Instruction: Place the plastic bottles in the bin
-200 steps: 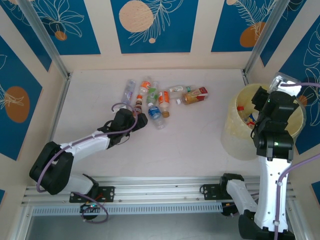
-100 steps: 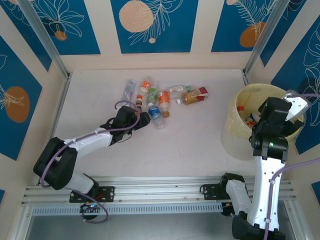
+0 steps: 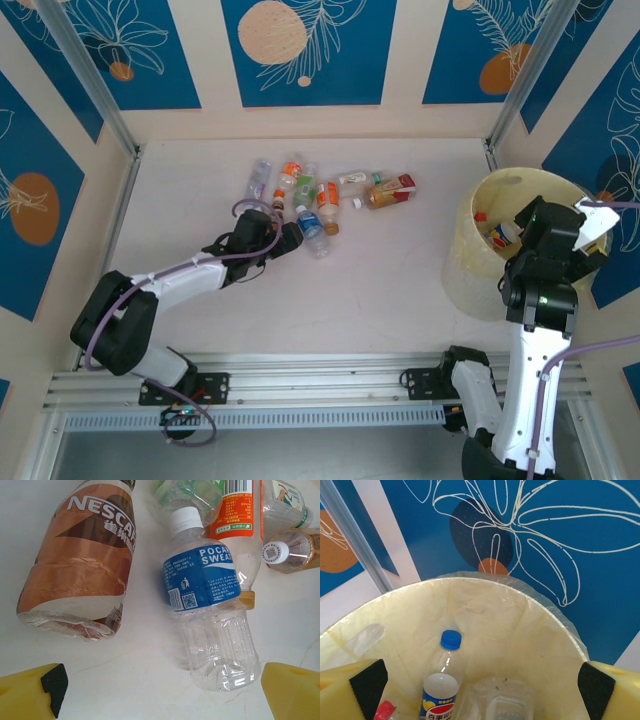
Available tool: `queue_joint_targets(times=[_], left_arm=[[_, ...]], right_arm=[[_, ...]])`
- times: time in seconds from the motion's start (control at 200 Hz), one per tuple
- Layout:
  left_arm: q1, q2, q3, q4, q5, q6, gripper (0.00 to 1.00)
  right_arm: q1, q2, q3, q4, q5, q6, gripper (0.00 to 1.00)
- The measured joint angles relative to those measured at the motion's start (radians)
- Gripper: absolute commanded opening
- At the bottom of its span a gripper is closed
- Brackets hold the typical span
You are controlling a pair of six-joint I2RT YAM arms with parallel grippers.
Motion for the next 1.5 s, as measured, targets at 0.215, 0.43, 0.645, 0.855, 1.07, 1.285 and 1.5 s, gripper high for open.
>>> queue_joint_targets(times=[0.215,0.43,0.645,0.855,1.07,1.285,1.5], left_arm=[[0.001,0.014,0.008,-0.007,0.007,0.0,1.0],[0.003,0.014,0.017,-0.03,0.007,0.023,1.0],[0.025,0.018,0.096,-0.124,-0.008,0.106,1.0],[0.043,0.09,0.215,-0.236,-0.046,0.205,1.0],[0.065,0.219,0.305,-0.333,-0.094,0.325,1.0],[0.09,0.309,0.37,-0.377,-0.113,0.43,0.91],[0.091,0.375,0.395,-0.374,-0.066,0.481,0.78]], right_arm=[[0.0,-0.017,-0.013,0.023,-0.108,-0.003,1.0],[0.0,-0.04,-0.035,0.068,-0.253,-0.012,1.0],[0.0,-0.064,-0.063,0.13,-0.46,-0.029,0.98],[0.002,-0.088,-0.077,0.182,-0.661,-0.031,0.97],[0.011,-0.094,-0.077,0.204,-0.762,-0.03,0.96],[0.014,-0.094,-0.077,0.204,-0.798,-0.024,0.96],[0.022,-0.092,-0.076,0.204,-0.869,-0.012,0.96]])
